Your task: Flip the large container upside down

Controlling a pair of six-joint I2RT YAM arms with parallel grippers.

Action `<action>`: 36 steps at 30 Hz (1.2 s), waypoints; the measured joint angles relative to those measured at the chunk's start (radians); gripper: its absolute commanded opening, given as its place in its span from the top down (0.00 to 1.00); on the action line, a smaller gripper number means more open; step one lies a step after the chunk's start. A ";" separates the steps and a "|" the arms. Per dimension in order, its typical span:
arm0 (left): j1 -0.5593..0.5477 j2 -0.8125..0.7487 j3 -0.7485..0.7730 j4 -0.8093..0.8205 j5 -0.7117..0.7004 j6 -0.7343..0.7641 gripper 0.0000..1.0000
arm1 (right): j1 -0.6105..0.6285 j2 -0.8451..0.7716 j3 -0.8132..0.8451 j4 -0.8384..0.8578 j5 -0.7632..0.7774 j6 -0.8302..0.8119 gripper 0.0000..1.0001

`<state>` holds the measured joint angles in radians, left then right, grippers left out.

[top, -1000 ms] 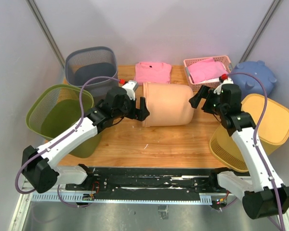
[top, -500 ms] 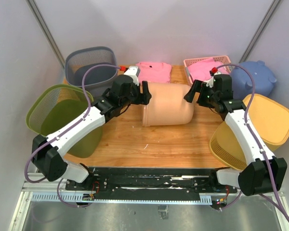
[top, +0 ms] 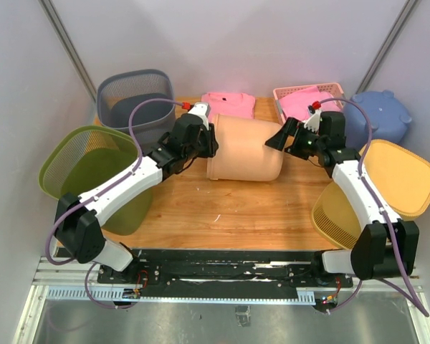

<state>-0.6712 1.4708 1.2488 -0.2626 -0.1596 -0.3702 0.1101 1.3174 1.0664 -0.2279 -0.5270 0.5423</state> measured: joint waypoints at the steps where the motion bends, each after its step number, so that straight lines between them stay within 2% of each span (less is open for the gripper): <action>1: 0.001 0.000 -0.006 0.000 0.000 -0.001 0.65 | -0.003 0.001 -0.001 0.005 -0.016 0.004 0.03; 7: 0.005 -0.011 -0.024 0.004 -0.001 0.003 0.66 | -0.018 -0.016 -0.041 0.047 -0.076 0.038 0.04; 14: 0.012 -0.027 -0.042 0.004 0.022 0.006 0.66 | -0.025 -0.136 -0.099 0.061 -0.095 0.089 0.04; 26: 0.018 -0.036 -0.143 0.014 0.191 -0.056 0.61 | -0.024 -0.365 -0.068 0.013 -0.132 0.097 0.04; 36: -0.007 -0.036 -0.184 0.163 0.365 -0.129 0.60 | 0.144 -0.337 -0.002 -0.039 -0.147 0.088 0.04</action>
<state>-0.6781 1.4349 1.0649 -0.0998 0.2054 -0.4992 0.2539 0.9802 1.0641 -0.2665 -0.6739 0.6304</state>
